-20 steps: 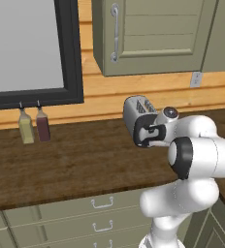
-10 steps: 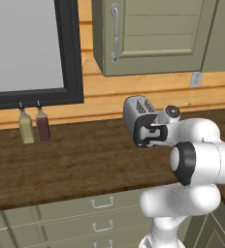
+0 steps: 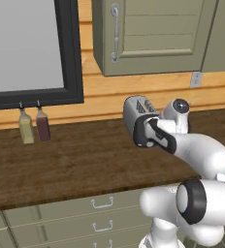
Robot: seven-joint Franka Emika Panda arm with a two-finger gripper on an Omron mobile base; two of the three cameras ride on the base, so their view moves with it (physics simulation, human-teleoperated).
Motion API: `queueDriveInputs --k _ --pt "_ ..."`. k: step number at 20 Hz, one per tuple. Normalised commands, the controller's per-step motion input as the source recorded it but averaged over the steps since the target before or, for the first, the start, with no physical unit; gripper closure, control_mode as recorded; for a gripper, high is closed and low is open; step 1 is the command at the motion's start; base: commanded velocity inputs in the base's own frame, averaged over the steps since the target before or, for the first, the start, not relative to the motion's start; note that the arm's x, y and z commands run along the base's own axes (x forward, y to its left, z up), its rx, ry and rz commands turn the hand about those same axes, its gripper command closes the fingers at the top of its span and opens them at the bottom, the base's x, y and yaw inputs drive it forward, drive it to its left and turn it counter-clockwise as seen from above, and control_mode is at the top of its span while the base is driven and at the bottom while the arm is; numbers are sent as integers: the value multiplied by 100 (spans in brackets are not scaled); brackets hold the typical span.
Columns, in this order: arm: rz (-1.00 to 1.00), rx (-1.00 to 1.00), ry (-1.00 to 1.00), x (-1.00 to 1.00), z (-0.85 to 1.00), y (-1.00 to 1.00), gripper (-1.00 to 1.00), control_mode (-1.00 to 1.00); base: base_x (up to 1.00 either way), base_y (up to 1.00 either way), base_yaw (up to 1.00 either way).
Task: Start the toaster. Once the lever pops up, take the bread to the plate on the dining counter.
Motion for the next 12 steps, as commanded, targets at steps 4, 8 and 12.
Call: queueDriveInputs --k 4,8,12 --pt "-1 -7 1 -27 70 19 100 -100 0 0 0" --pt "-1 -18 0 -26 60 52 100 -100 0 0 0" --pt "-2 -21 0 -16 26 61 100 -100 0 0 0"
